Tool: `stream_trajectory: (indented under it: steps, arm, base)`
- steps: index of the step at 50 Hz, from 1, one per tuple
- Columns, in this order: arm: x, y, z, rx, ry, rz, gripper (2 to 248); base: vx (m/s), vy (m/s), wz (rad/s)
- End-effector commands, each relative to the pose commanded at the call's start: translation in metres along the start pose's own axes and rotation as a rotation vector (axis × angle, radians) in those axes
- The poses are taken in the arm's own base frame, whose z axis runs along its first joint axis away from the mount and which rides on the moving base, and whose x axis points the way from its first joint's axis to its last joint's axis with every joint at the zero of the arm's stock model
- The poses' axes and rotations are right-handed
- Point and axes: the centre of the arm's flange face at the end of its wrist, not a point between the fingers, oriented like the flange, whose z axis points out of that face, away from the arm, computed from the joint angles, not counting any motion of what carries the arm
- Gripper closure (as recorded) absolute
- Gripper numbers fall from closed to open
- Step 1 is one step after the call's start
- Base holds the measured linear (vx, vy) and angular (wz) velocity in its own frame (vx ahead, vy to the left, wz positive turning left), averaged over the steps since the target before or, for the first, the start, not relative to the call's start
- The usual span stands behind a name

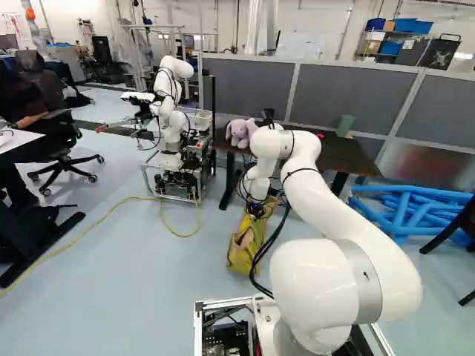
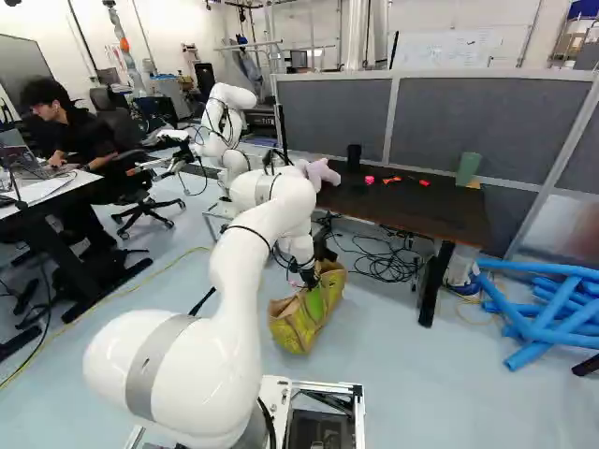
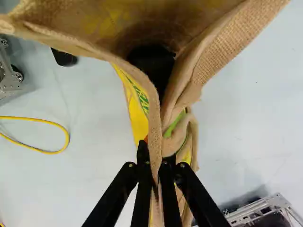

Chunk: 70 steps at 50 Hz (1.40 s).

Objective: Pick up the bag on the ground and place it on the table

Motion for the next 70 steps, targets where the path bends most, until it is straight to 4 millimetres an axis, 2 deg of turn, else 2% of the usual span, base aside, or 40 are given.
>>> stream_trajectory:
  steps: [47, 70]
  arm:
    - [-0.046, 0.039, -0.082, -0.037, -0.028, 0.015, 226]
    - [-0.073, 0.059, -0.123, -0.049, -0.059, -0.053, 226]
  base:
    - [0.000, 0.000, 0.000]
    - [0.000, 0.000, 0.000]
